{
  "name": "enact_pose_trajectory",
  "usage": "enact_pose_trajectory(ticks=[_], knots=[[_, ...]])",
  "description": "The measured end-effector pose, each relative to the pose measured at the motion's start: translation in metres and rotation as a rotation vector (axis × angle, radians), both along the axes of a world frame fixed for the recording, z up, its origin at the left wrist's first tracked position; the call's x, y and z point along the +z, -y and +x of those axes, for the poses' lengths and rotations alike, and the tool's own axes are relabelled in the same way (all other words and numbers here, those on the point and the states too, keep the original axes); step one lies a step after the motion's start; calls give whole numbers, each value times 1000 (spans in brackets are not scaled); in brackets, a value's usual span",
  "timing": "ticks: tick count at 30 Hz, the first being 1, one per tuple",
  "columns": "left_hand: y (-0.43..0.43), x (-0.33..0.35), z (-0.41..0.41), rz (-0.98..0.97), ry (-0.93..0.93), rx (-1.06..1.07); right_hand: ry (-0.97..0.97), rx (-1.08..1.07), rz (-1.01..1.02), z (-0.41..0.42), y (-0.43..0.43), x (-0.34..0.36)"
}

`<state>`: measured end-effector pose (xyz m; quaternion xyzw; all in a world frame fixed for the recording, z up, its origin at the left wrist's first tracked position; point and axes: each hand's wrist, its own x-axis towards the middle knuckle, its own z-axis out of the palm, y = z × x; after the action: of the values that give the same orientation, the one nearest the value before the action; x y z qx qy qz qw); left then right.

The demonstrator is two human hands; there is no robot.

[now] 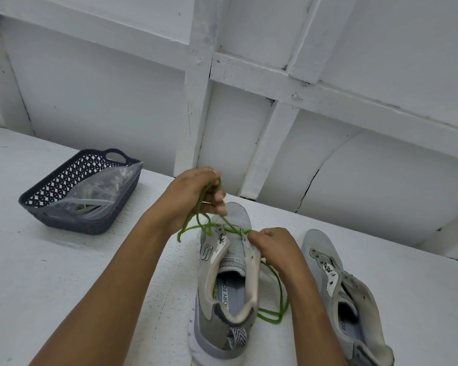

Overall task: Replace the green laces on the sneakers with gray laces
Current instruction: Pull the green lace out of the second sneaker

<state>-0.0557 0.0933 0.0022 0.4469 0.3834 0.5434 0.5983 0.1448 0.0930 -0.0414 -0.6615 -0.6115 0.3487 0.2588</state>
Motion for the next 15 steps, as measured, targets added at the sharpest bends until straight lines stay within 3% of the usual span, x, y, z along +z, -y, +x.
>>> enact_pose_trajectory(ticks=[2, 4, 7, 11, 13, 15], knots=[[-6, -4, -2, -45, 4, 71, -4, 3, -1, 0, 0, 0], [-10, -11, -6, -55, -151, 149, 0, 4, 1, 1, 0, -1], [-12, -21, -12, -3, -632, 159, 1, 6, -1, 0, -1, -2], [-6, -23, -15, 18, -1282, -187, 10, -8, -10, 0, -3, -2], [-4, -23, -13, 56, -1304, -286, 6, -9, -10, 0, -3, -3], [-3, -20, -12, 112, -1102, -241, -1, -13, -15, 0, -3, -3]])
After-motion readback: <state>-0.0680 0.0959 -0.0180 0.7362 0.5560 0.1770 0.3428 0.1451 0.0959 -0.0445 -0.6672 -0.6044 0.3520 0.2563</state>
